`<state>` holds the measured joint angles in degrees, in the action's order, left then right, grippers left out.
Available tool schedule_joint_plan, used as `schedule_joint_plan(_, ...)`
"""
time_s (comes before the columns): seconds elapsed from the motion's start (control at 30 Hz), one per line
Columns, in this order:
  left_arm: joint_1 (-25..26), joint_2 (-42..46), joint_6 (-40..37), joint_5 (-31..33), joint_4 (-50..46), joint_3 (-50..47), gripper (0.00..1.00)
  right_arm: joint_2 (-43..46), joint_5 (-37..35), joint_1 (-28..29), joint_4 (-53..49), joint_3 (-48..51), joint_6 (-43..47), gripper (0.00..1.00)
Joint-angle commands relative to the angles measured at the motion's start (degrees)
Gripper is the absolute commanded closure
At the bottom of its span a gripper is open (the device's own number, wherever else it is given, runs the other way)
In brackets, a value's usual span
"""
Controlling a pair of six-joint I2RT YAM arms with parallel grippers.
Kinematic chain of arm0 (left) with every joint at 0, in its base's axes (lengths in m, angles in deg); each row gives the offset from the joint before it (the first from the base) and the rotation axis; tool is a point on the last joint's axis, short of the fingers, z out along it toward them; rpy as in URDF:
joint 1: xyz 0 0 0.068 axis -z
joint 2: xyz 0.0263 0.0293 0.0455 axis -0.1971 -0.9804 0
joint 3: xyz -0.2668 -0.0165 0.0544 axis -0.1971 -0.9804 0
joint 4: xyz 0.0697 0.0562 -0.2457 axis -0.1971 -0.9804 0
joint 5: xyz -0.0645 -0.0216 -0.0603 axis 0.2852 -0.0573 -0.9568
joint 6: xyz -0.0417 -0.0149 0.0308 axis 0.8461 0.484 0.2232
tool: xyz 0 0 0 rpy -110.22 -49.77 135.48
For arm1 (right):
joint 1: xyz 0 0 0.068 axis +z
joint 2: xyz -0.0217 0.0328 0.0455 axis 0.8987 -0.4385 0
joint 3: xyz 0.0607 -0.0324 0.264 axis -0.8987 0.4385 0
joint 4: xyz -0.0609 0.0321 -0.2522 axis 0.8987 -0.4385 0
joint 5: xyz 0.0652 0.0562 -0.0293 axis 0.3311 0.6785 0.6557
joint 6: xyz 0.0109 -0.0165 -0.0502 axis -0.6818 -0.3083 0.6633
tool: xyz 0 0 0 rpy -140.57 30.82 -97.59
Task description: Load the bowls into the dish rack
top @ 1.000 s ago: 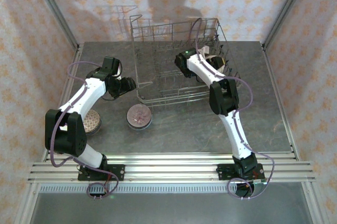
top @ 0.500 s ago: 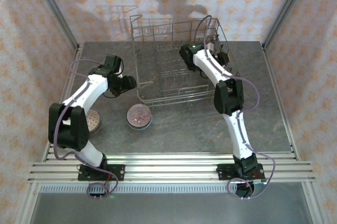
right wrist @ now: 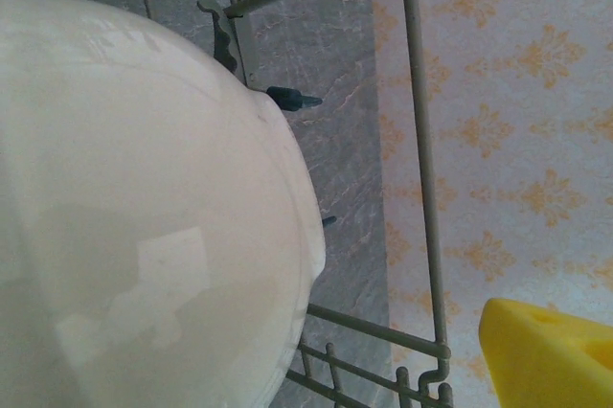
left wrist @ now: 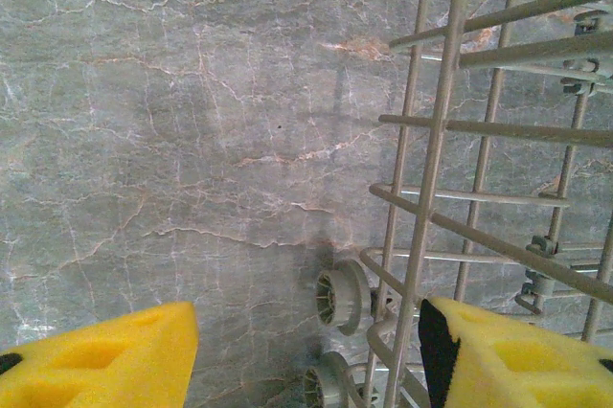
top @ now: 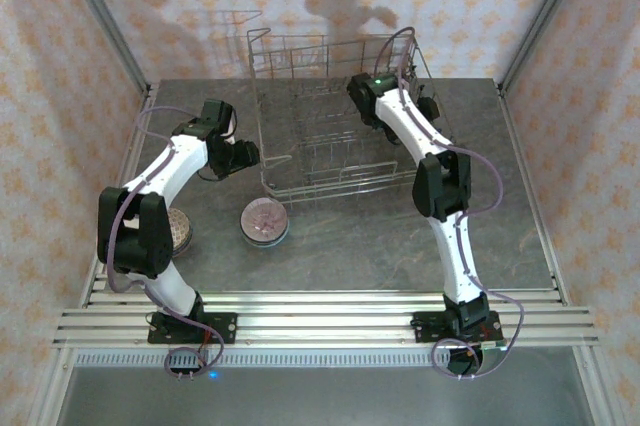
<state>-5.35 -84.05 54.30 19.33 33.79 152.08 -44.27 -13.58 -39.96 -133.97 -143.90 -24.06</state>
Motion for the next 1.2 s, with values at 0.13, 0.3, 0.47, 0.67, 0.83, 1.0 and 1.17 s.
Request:
schedule_joint_plan(0.13,2.5,-0.5,-0.2,-5.5,3.9,2.4,0.36,2.9,10.8,1.8,6.9,0.4,2.4,0.05)
schedule_joint_plan(0.3,2.5,-0.7,-0.2,-5.5,4.2,2.3,0.36,3.8,14.5,2.0,8.7,0.3,4.7,0.04)
schedule_joint_plan(0.47,2.6,-1.1,0.1,-5.5,4.4,2.6,0.36,4.2,16.6,2.3,9.8,0.9,7.5,0.07)
schedule_joint_plan(0.67,2.6,-1.5,0.3,-5.3,4.4,2.9,0.36,4.5,21.9,2.9,12.1,2.5,10.1,0.11)
schedule_joint_plan(0.83,2.6,-2.0,0.3,-5.2,4.2,3.4,0.36,3.0,22.9,3.1,13.4,2.2,10.7,0.09)
schedule_joint_plan(1.0,2.6,-2.2,0.2,-5.2,4.0,3.7,0.36,0.4,22.1,2.4,11.8,-2.7,8.4,0.07)
schedule_joint_plan(1.17,2.6,-2.5,-0.1,-5.5,3.7,3.9,0.36,-2.9,24.3,1.4,7.1,-9.9,5.8,0.07)
